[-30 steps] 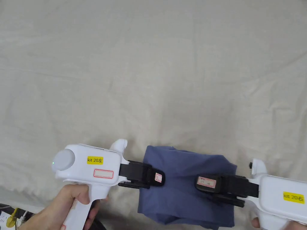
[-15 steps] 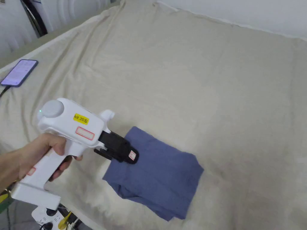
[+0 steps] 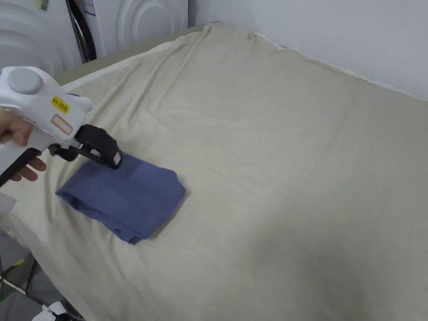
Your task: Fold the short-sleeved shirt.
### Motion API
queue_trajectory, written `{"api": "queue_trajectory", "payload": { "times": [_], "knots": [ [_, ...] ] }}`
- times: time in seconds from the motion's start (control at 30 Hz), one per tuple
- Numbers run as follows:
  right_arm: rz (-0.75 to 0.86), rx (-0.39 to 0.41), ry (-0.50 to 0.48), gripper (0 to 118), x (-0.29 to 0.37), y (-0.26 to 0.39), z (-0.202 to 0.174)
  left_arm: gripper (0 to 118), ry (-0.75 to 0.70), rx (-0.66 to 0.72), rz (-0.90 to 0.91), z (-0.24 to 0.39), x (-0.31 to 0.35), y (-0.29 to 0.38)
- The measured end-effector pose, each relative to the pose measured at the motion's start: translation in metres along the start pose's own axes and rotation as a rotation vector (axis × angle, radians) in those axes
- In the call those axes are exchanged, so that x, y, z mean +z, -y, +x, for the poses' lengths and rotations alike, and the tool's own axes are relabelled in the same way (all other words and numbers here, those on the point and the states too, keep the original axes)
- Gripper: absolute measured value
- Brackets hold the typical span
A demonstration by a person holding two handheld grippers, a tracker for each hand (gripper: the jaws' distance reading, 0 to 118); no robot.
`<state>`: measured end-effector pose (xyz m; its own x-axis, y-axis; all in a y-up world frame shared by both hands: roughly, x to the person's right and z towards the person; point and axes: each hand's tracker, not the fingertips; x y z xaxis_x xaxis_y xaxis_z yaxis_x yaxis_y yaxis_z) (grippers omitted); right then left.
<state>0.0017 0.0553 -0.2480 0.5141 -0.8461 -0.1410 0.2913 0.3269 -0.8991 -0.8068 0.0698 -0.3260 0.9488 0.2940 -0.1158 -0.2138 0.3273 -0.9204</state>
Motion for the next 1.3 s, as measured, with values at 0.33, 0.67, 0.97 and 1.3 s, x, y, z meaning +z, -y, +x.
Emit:
{"api": "queue_trajectory", "payload": {
  "times": [0.33, 0.67, 0.97, 1.3],
  "knots": [
    [0.187, 0.257, 0.253, 0, 0.059, -0.036, -0.043, 0, -0.058, -0.242, 0.367, 0.220, 0.061, 0.025],
    [0.682, 0.730, 0.784, 0, 0.097, -0.107, -0.178, 0, 0.094, -0.381, 0.790, 0.585, 0.046, 0.059],
    [0.873, 0.803, 0.860, 0, 0.141, -0.134, -0.207, 0, 0.088, -0.386, 0.961, 0.653, 0.090, 0.039],
    [0.903, 0.786, 0.831, 1, 0.165, -0.136, -0.228, 0, 0.155, -0.390, 0.965, 0.653, 0.121, 0.046]
  ]
}}
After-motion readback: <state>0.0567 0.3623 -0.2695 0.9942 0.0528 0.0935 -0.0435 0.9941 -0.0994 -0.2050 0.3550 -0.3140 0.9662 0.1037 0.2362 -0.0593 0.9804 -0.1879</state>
